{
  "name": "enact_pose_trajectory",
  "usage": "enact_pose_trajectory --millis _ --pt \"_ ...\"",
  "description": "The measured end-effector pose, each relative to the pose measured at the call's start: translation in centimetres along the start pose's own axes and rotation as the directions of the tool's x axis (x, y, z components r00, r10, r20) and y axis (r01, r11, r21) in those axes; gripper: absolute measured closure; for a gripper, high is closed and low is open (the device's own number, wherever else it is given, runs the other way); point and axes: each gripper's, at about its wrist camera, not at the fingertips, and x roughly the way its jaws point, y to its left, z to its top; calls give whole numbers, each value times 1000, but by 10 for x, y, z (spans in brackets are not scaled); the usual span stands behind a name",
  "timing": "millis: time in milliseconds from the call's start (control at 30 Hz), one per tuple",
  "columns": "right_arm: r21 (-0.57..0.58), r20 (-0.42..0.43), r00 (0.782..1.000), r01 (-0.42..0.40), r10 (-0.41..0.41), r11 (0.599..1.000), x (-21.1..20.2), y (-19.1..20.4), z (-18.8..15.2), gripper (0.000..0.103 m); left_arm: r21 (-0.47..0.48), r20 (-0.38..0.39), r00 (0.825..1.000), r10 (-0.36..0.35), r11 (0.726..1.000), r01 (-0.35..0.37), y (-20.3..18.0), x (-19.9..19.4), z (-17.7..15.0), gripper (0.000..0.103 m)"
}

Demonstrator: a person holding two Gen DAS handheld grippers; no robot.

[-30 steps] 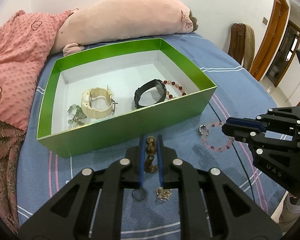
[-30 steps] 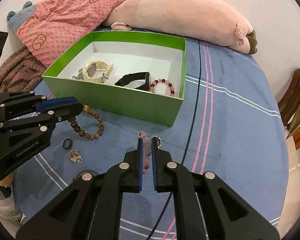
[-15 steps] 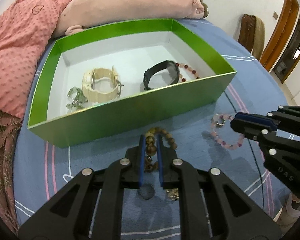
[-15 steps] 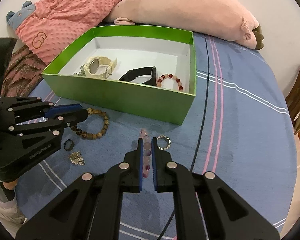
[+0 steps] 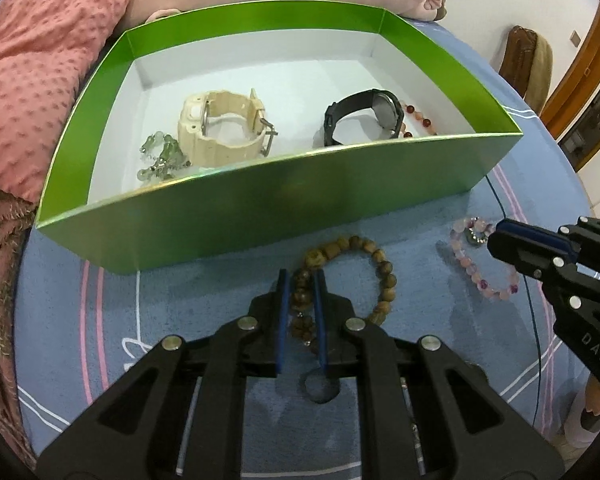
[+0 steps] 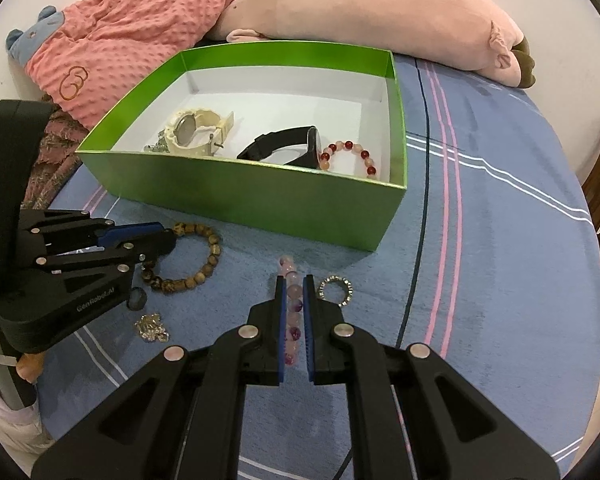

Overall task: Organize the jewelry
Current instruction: 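Carry both bracelets into the green box and open both grippers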

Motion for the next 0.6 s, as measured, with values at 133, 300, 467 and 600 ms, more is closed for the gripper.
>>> enact_pose_trajectory --millis 133,300,467,600 --pt "-1 -3 1000 -1 1 1000 0 1 0 96 4 -5 1000 -3 1000 3 0 -1 -2 89" --pt "6 -2 1000 2 -2 1000 0 0 0 96 -7 -21 999 -24 1000 24 2 -2 -3 78" --pt "9 -8 1000 -3 3 1000 2 0 -2 96 26 -12 1000 12 1000 -11 -5 -1 -6 90" --pt "11 -8 1000 -1 1 1000 2 -1 -2 96 50 -5 1000 8 999 -8 -13 -3 -8 92"
